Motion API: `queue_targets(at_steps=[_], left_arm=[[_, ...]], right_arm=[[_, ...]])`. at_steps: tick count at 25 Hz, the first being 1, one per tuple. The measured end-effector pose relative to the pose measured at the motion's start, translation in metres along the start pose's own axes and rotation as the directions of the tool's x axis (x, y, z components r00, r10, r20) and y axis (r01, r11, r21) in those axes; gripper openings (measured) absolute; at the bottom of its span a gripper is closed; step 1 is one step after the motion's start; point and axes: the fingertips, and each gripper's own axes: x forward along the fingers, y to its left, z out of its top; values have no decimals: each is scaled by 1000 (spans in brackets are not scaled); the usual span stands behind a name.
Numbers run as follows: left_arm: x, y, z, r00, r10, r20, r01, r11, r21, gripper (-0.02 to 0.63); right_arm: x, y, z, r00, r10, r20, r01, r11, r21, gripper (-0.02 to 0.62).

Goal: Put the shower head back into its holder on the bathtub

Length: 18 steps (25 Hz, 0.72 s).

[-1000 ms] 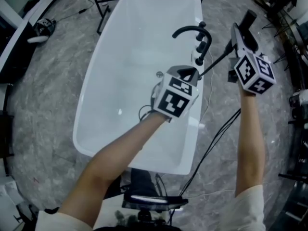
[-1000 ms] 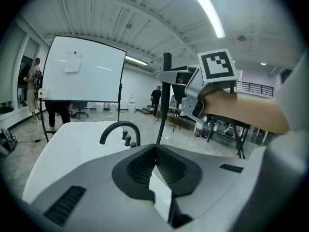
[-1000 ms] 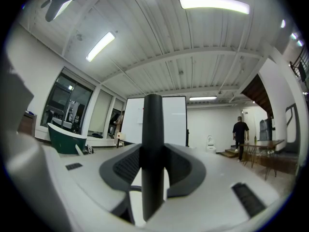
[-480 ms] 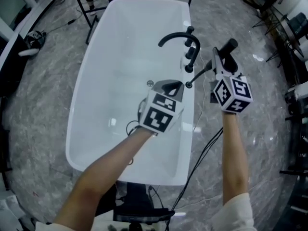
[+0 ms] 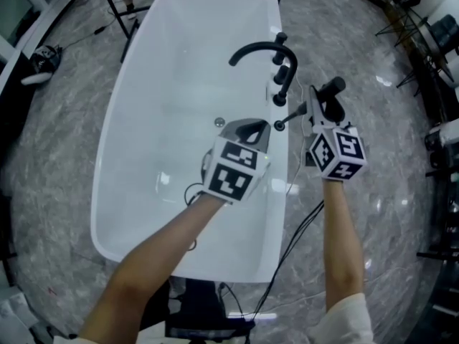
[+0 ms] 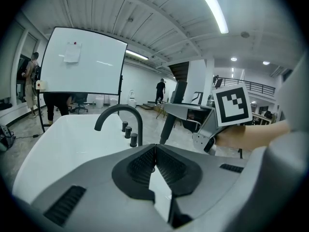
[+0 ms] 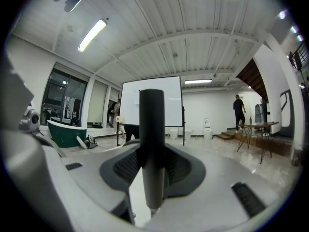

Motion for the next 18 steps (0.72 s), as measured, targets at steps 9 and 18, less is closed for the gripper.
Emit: queue_targets(at_steps=[9,18], left_arm=[[15,14,-14,1000,25,7,-25,999,27,15],[32,17,-54,999,31,-9,-31,1000,5,15]], right_arm=[[15,-2,-49,999,10,-47,-9,1000,5,150],[23,-2,-98,996,19,-89,-20,1000,-4,150]])
